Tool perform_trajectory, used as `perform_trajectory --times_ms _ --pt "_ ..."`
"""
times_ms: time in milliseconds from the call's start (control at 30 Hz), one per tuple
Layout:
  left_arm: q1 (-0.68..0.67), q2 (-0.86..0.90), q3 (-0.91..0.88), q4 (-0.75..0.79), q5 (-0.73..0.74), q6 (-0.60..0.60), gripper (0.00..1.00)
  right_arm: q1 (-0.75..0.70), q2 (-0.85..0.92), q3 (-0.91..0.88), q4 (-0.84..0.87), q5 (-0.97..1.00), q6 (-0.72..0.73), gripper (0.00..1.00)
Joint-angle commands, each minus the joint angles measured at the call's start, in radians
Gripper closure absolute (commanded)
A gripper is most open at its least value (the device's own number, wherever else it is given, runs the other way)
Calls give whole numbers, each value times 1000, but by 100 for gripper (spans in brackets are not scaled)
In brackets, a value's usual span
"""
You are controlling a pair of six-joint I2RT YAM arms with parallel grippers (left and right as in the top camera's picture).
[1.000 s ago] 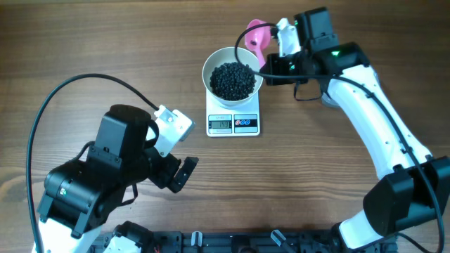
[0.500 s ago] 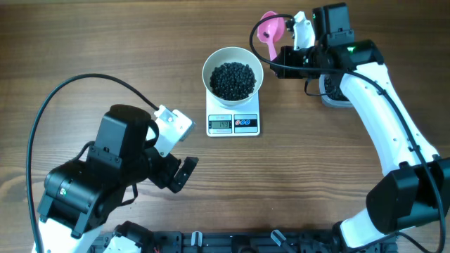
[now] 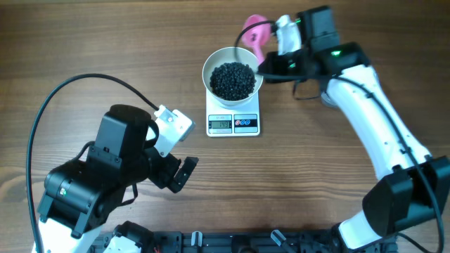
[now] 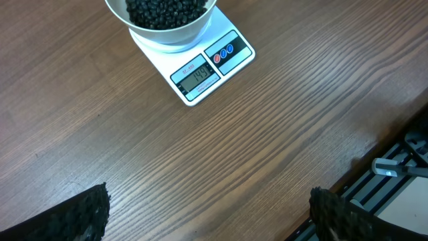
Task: Scoop item into bowl and weigh 150g on scale
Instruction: 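Keep tilting the pink scoop over the bowl, trickling beans in slowly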
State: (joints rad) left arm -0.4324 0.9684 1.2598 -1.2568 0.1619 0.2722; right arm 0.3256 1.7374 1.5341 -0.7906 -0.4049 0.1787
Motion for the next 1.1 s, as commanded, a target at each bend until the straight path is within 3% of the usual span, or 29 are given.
perform_trajectory --times_ms 0,167,467,600,767,900,1033,1067 --pt "5 -5 10 3 -2 12 0 90 -6 19 -19 140 -78 95" --pt "5 -5 10 3 -2 12 0 166 -6 19 -63 242 -153 96" --pt "5 -5 10 3 -2 12 0 169 -6 19 -101 410 -153 95" --pt "5 -5 10 3 -2 12 0 190 -6 19 -90 279 -152 95" --pt "5 -5 10 3 -2 12 0 209 -6 19 -148 562 -202 96" --pt "5 -5 10 3 -2 12 0 219 -6 19 -99 360 -200 95" --pt "5 -5 10 3 -2 12 0 204 -6 19 -145 579 -201 96" --pt "5 -5 10 3 -2 12 0 200 -6 19 -131 521 -204 96"
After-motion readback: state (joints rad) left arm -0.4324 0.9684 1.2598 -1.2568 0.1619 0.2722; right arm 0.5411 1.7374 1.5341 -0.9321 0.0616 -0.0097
